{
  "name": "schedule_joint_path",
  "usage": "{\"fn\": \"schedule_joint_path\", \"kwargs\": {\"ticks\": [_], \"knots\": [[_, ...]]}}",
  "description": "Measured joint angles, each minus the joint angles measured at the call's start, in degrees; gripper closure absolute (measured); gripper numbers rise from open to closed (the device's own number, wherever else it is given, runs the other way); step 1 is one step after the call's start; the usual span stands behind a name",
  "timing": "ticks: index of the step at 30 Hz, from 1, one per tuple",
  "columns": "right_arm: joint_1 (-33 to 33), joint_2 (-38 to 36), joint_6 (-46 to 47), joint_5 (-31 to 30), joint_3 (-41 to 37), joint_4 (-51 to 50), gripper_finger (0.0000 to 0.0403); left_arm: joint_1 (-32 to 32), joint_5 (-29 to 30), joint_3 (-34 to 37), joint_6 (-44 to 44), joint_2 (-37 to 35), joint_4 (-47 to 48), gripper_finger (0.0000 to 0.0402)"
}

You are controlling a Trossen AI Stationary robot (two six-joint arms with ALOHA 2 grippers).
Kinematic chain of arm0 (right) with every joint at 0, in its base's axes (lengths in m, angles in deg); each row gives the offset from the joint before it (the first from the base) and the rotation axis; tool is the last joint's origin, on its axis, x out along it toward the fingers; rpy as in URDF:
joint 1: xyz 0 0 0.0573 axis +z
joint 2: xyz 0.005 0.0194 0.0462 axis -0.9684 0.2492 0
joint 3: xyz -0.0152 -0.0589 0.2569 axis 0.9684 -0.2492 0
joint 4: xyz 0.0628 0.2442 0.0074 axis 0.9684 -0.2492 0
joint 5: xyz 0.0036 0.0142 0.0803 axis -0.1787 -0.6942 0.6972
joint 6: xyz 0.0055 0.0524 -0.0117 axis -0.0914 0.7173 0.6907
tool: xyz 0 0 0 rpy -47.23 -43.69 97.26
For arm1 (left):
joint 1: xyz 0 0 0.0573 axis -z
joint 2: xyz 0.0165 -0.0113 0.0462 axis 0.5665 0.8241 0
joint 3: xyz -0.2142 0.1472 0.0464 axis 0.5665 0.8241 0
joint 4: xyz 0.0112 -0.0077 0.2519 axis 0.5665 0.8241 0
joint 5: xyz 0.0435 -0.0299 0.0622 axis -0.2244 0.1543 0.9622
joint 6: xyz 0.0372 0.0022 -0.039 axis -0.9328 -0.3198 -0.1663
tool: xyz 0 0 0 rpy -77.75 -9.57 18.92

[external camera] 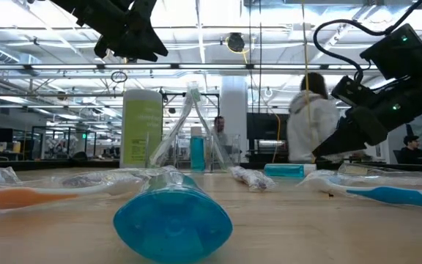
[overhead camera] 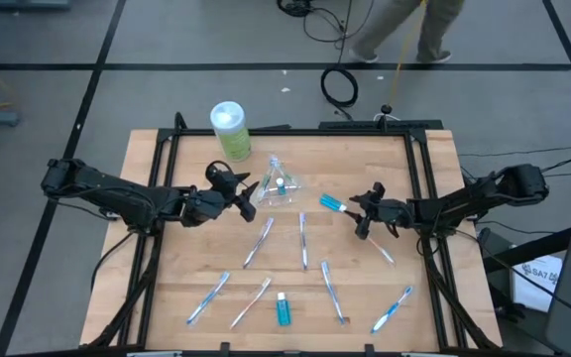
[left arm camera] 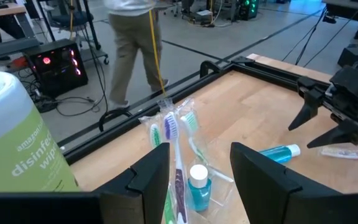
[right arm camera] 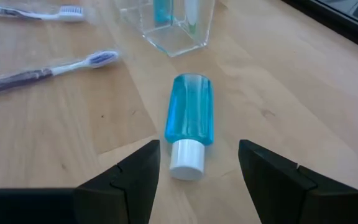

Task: Pick & Place toothbrushing station
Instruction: Put the top mouthwash into the transparent organizer

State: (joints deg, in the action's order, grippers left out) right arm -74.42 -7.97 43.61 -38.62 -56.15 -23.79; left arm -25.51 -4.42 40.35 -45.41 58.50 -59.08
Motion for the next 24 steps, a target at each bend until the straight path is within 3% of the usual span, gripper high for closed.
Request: {"fn": "schedule_joint_path", "kwargs": {"ticks": [24], "knots": [[-1.9, 18.6, 0.7, 0.6, 0.1, 16.2, 0.0193, 0.0, 0.0, 0.0, 0.0, 0.0, -0.2, 0.0224]]}}
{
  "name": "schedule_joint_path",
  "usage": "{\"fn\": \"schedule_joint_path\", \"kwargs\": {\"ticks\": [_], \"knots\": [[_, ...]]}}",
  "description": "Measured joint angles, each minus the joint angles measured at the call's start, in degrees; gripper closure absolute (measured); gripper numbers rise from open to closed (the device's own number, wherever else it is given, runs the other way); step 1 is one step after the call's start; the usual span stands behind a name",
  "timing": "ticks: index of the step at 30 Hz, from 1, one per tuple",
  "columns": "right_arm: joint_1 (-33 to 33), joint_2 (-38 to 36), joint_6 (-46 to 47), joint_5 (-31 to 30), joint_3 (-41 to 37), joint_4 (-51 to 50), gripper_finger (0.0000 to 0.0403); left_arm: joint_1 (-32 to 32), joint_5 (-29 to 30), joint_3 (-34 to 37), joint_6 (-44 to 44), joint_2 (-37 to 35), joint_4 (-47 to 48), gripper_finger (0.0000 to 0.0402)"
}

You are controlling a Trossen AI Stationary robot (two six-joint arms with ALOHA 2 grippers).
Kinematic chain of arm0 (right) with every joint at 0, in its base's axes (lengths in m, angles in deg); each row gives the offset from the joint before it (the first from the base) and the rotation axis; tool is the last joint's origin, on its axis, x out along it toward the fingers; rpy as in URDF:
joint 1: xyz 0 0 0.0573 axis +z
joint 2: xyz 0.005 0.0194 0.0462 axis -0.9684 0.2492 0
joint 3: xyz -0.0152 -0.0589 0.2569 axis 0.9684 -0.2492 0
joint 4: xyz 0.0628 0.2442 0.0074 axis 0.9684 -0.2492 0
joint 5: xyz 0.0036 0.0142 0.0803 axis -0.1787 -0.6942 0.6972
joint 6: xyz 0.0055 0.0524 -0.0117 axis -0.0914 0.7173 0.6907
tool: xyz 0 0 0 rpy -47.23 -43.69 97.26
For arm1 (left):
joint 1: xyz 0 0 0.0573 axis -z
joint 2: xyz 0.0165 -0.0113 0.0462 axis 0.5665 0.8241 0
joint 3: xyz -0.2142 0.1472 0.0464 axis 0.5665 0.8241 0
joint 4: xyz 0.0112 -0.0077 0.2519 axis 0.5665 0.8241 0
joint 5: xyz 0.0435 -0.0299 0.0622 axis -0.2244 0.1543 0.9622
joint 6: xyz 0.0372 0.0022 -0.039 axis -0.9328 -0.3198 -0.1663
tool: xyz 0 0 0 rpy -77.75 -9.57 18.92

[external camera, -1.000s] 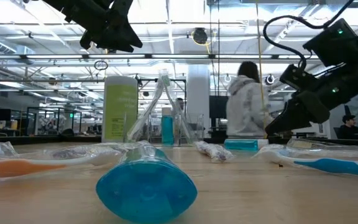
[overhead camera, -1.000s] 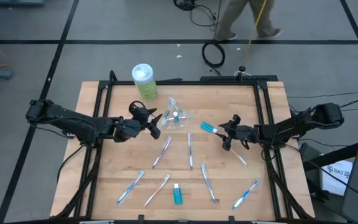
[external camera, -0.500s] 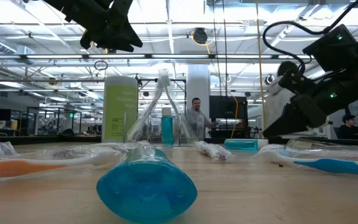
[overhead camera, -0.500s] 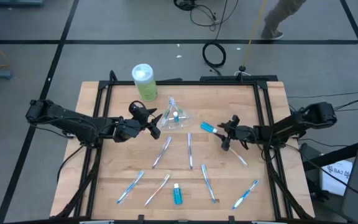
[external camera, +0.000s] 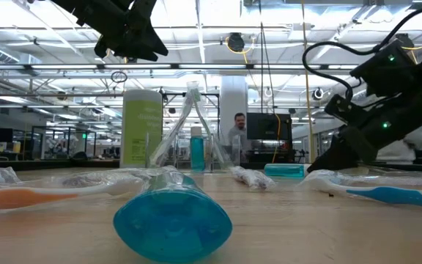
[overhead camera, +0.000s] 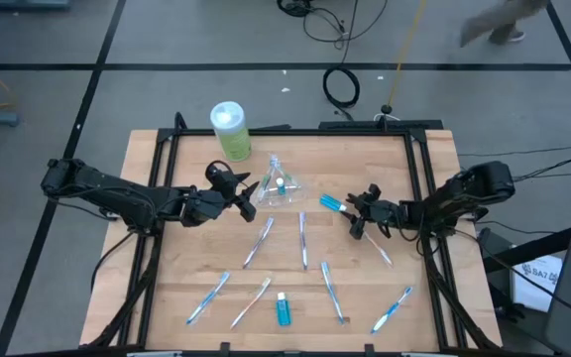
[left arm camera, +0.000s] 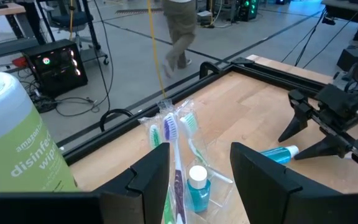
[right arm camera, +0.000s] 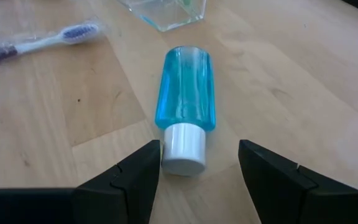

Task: Pick & Place toothbrushing station
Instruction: Put the top mouthwash into the transparent organizer

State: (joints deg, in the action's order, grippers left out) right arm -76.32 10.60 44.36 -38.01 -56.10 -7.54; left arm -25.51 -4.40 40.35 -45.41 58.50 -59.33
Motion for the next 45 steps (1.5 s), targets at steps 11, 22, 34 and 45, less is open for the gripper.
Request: {"fn": "schedule_joint_path", "kwargs": {"ticks": [11, 22, 34, 45], "knots": [[0.0, 0.7, -1.2, 0.3, 0.1, 1.2, 0.0223, 0.0, 0.0, 0.0, 0.0, 0.0, 0.0, 0.0224], [0.0, 0.7, -1.2, 1.8, 0.1, 0.4, 0.0308, 0.0, 0.0, 0.0, 0.0, 0.0, 0.0, 0.0224], [0.0, 0.7, -2.9, 1.9, 0.1, 4.5, 0.0305, 0.0, 0.0, 0.0, -2.1, 0.0, 0.1, 0.0224], [1.5, -5.8, -9.8, 5.4, 5.6, 3.5, 0.0298, 2.0, 0.0, -0.1, -10.0, -4.9, 0.7, 0.0224]]}}
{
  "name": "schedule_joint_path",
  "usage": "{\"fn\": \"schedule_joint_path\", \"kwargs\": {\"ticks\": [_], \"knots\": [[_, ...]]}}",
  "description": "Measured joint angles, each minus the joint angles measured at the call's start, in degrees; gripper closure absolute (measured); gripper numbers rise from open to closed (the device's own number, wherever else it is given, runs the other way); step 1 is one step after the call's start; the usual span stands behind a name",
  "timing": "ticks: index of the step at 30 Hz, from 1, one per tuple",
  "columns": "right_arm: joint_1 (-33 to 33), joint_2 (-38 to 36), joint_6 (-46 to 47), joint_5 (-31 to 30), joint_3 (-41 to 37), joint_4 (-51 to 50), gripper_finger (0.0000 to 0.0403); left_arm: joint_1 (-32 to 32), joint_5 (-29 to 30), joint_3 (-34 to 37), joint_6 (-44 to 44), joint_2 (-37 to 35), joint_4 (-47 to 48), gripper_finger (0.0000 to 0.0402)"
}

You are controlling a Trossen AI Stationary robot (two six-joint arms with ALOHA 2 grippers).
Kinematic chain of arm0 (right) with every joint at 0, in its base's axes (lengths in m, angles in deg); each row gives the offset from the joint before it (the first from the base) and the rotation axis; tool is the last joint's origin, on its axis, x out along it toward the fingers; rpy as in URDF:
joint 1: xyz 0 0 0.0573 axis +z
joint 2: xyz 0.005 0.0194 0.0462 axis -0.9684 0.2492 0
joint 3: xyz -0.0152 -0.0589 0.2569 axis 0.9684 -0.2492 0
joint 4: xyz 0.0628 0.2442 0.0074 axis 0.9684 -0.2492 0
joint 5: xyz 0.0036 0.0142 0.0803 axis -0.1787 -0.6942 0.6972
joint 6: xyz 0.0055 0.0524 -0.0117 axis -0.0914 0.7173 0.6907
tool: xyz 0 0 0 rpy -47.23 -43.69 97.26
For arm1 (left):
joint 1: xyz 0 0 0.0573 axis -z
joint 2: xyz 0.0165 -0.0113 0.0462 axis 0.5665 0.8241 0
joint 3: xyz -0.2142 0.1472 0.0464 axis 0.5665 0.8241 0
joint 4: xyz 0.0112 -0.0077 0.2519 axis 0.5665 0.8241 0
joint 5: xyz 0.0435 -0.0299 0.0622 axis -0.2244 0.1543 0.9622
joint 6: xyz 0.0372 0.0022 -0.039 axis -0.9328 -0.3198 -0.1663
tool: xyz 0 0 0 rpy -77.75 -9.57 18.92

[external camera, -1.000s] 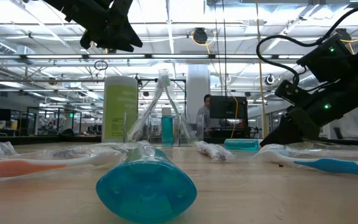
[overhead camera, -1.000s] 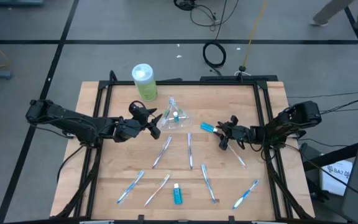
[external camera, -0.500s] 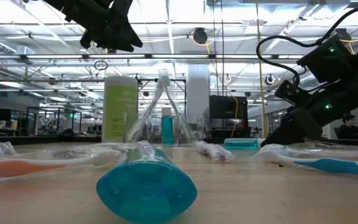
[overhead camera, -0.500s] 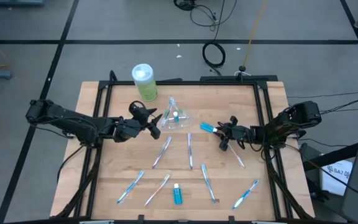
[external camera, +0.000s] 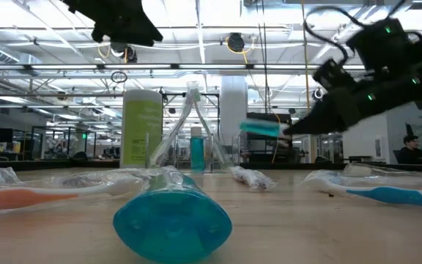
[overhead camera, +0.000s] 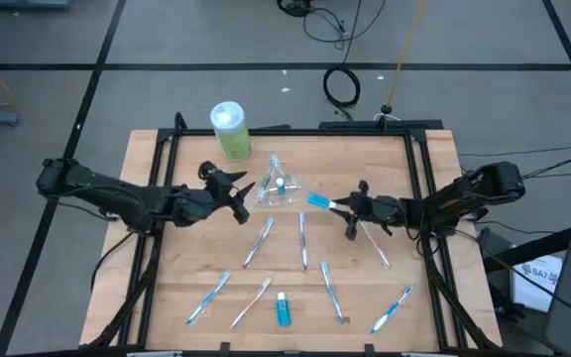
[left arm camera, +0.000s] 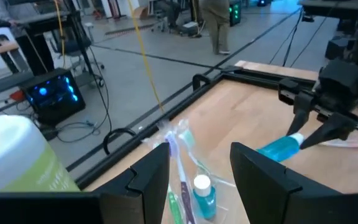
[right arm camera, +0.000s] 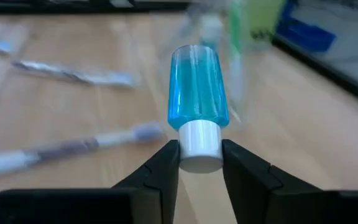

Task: Pick & Place toothbrushing station
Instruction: Put the top mouthwash into the transparent organizer

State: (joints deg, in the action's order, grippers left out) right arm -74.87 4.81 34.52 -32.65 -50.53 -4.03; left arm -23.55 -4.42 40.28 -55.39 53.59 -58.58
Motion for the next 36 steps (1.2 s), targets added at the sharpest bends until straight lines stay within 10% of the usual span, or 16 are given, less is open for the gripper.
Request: {"fn": "schedule_joint_path", "kwargs": {"ticks": [18, 36], "knots": [[4.6, 6.7, -27.8, -2.8, 50.7, -63.7, 0.0306, 0.0, 0.1, 0.0, -2.5, -4.8, 6.4, 0.0224], [-1.6, 15.1, -63.6, -9.9, 57.4, -65.3, 0.0305, 0.2, 0.0, 0.0, -3.2, -4.8, 7.5, 0.0224]]}}
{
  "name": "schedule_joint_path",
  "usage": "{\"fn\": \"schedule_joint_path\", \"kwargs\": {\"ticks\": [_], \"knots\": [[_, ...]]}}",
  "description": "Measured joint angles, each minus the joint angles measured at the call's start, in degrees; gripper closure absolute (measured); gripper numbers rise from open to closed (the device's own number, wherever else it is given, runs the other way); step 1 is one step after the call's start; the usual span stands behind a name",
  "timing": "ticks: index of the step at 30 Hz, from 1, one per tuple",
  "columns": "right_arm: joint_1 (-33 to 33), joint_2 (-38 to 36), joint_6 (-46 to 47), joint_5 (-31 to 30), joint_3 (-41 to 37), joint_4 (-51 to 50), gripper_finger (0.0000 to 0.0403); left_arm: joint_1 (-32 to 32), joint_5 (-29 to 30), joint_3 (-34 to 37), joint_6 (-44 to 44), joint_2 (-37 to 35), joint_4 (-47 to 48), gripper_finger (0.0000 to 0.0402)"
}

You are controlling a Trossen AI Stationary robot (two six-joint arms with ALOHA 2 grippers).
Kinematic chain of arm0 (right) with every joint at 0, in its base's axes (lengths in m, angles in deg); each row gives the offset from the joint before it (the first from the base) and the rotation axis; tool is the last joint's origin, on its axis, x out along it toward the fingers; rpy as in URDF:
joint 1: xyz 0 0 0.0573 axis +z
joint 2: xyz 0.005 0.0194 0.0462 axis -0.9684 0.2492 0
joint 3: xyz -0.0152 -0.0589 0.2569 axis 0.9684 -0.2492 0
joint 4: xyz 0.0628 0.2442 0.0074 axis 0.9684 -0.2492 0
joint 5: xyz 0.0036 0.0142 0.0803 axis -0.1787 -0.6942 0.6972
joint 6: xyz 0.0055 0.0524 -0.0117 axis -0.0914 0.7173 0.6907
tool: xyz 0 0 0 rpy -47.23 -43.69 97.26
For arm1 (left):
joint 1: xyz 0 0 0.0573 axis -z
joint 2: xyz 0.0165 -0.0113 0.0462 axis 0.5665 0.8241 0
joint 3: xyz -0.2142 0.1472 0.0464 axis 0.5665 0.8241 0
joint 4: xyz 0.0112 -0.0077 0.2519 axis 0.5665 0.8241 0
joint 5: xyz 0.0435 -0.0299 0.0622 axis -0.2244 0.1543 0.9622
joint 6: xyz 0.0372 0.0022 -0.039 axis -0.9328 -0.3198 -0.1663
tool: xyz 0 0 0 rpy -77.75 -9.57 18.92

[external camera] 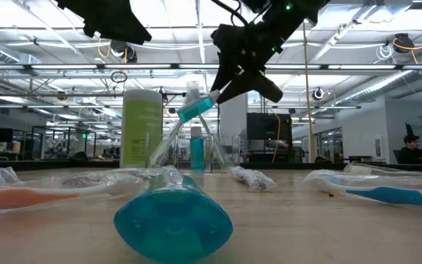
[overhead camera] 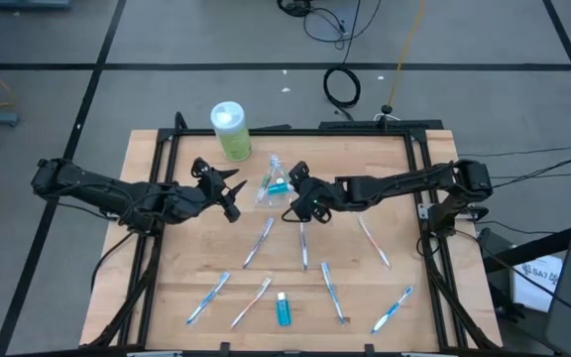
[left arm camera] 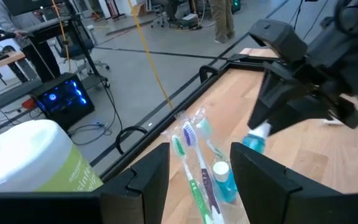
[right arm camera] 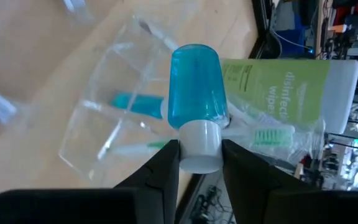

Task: Pick & Place toothbrushing station
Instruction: Put the top mouthwash into the transparent organizer

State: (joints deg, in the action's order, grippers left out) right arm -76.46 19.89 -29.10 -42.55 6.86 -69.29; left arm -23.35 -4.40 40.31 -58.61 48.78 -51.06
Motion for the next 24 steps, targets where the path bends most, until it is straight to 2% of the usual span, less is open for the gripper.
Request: {"fn": "schedule_joint_path", "kwargs": {"ticks": [10, 24], "knots": [[-1.7, 0.9, -8.8, 0.2, -0.2, -0.8, 0.0306, 0.0, 0.0, 0.0, -0.1, 0.0, 0.0, 0.0224], [-1.8, 3.8, -33.6, 0.3, -0.2, 0.2, 0.03, 0.0, 0.1, 0.0, -0.1, 0.0, -0.1, 0.0224]]}}
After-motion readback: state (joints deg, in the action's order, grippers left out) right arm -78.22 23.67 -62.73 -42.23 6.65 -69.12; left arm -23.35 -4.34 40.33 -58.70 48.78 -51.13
